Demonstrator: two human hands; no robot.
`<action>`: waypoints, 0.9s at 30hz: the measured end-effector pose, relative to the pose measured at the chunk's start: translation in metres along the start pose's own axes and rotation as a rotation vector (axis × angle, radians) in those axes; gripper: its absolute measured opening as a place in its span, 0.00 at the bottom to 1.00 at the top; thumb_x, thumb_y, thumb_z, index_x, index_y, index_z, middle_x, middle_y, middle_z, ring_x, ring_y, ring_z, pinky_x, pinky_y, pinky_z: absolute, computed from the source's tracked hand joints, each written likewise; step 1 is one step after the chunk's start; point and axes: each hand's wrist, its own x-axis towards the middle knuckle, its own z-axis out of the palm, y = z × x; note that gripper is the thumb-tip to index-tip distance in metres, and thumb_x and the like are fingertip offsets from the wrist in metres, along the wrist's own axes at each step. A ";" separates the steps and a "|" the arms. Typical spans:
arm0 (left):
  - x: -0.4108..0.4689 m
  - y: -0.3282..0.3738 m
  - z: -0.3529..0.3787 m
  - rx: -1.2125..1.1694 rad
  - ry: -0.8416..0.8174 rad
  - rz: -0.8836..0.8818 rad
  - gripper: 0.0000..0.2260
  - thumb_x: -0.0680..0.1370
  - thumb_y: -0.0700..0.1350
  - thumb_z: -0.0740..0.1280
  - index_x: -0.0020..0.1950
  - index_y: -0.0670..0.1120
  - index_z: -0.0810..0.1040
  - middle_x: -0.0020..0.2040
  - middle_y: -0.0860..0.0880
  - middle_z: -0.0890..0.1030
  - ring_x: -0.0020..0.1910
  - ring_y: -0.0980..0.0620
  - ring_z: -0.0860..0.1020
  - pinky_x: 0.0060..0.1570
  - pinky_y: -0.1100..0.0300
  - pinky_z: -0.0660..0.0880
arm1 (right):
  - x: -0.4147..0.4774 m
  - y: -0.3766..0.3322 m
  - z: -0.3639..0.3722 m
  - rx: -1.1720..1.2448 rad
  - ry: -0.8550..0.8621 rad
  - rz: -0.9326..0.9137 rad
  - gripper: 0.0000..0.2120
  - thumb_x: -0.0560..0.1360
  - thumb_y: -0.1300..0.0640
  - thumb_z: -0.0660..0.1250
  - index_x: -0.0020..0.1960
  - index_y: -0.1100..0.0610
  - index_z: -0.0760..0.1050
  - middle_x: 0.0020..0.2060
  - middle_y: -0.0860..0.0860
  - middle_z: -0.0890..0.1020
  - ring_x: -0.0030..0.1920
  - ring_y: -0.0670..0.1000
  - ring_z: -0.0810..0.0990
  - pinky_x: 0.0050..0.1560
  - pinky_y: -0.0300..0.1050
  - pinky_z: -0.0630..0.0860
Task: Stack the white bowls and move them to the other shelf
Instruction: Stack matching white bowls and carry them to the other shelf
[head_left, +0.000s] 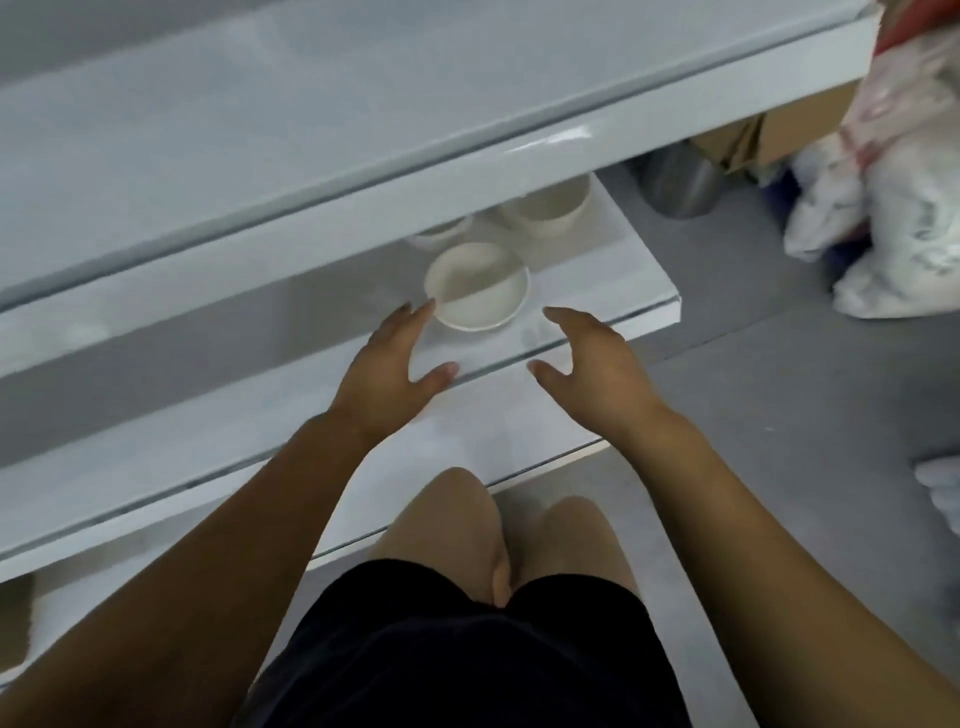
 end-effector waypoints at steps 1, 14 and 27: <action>0.009 0.000 0.005 -0.014 0.018 0.024 0.35 0.78 0.63 0.68 0.81 0.58 0.57 0.82 0.51 0.61 0.80 0.49 0.60 0.76 0.49 0.64 | 0.005 0.003 0.002 0.006 0.018 -0.014 0.30 0.81 0.52 0.68 0.80 0.55 0.63 0.77 0.52 0.69 0.76 0.54 0.67 0.75 0.47 0.65; 0.056 -0.033 0.042 -0.281 0.282 0.275 0.25 0.77 0.54 0.73 0.73 0.50 0.74 0.72 0.52 0.74 0.71 0.55 0.72 0.68 0.69 0.66 | 0.054 0.016 0.042 0.191 0.307 -0.109 0.20 0.81 0.60 0.66 0.72 0.51 0.73 0.65 0.46 0.80 0.65 0.49 0.77 0.61 0.35 0.70; 0.064 -0.047 0.042 -0.600 0.279 0.322 0.27 0.74 0.58 0.72 0.72 0.55 0.74 0.66 0.59 0.78 0.64 0.63 0.76 0.59 0.72 0.69 | 0.144 0.032 0.044 0.250 0.568 -0.009 0.25 0.85 0.47 0.60 0.80 0.46 0.60 0.69 0.56 0.77 0.69 0.57 0.76 0.59 0.45 0.71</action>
